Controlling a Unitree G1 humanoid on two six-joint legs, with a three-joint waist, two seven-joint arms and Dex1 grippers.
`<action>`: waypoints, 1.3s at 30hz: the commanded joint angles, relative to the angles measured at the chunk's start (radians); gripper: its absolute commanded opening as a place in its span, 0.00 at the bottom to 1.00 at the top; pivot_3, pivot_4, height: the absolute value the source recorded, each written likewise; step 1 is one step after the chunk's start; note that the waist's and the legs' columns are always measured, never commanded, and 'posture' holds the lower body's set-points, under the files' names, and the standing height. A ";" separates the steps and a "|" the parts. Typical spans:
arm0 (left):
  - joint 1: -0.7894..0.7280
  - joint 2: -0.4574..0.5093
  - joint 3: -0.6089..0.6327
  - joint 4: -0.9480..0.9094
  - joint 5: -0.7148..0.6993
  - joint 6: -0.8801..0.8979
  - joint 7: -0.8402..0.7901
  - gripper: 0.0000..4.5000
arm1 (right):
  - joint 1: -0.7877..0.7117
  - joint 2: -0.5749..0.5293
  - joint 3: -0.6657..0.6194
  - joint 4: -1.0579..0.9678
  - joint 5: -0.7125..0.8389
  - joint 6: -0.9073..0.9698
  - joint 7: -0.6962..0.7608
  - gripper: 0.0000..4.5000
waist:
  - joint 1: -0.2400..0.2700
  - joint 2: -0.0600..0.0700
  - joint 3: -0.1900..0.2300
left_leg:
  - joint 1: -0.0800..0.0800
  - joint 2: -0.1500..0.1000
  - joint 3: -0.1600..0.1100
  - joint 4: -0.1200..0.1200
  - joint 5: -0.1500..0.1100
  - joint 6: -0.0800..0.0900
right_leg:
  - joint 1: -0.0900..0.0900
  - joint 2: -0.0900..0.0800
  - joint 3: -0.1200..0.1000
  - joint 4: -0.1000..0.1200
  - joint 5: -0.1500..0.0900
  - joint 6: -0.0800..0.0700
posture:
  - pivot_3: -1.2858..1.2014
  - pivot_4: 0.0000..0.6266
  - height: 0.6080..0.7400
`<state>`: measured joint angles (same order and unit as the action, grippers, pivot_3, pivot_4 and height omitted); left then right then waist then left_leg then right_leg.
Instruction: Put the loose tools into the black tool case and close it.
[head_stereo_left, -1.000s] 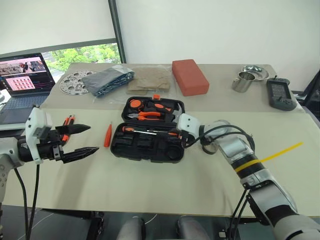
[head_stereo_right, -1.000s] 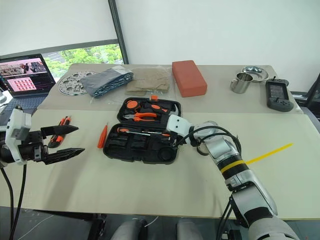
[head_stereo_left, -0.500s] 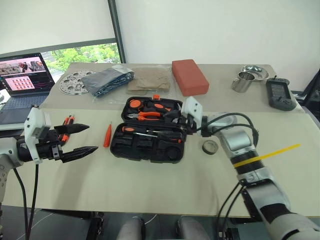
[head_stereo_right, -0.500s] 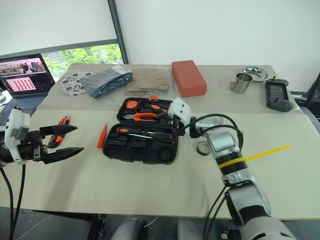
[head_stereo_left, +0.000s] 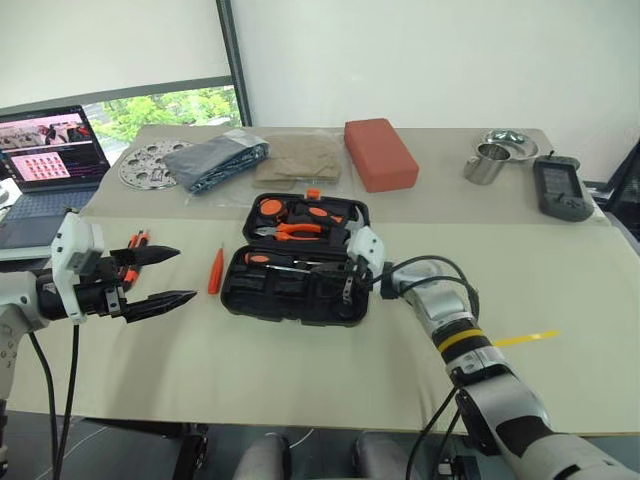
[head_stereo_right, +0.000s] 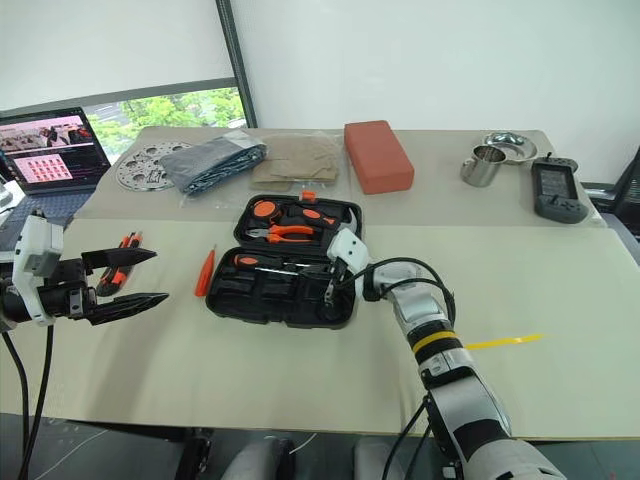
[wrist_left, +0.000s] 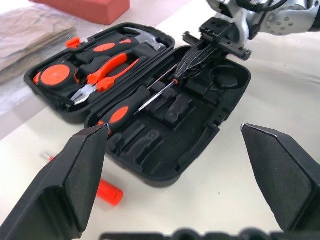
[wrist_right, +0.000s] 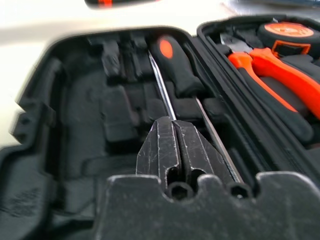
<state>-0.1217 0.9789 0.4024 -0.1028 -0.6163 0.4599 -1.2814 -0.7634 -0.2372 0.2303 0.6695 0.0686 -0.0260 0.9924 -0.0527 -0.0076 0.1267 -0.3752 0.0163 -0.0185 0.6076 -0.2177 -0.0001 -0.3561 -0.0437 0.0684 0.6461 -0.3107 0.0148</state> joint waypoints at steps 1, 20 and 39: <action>-0.012 0.026 0.020 -0.017 -0.001 -0.012 0.000 1.00 | -0.031 -0.002 0.023 0.064 -0.059 0.035 -0.036 0.01 | -0.002 0.000 0.000 | 0.001 0.000 0.000 0.000 0.000 0.000 | 0.001 0.000 0.000 0.000 0.000 0.000 | 0.52 0.24 1.00; 0.080 0.005 0.070 -0.124 -0.029 0.059 0.094 1.00 | -0.035 0.008 -0.004 -0.011 -0.027 0.018 -0.024 0.01 | -0.016 -0.001 0.000 | 0.006 0.000 0.000 0.000 0.000 0.000 | 0.003 -0.001 0.001 0.001 0.002 -0.003 | 0.52 0.24 1.00; -0.020 -0.398 -0.036 -0.178 0.218 0.248 0.929 1.00 | 0.305 -0.300 -0.259 -0.785 0.368 0.322 0.116 0.99 | 0.017 -0.003 0.003 | 0.000 -0.002 -0.001 -0.002 0.000 0.000 | 0.000 -0.012 -0.003 -0.004 0.002 -0.003 | 0.52 0.24 1.00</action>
<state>-0.1074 0.5939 0.3819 -0.2621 -0.4254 0.6722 -0.4358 -0.4712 -0.5093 0.0247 -0.0224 0.3820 0.2591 1.1081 -0.0356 -0.0107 0.1295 -0.3755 0.0145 -0.0196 0.6066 -0.2178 -0.0003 -0.3546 -0.0561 0.0645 0.6417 -0.3087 0.0122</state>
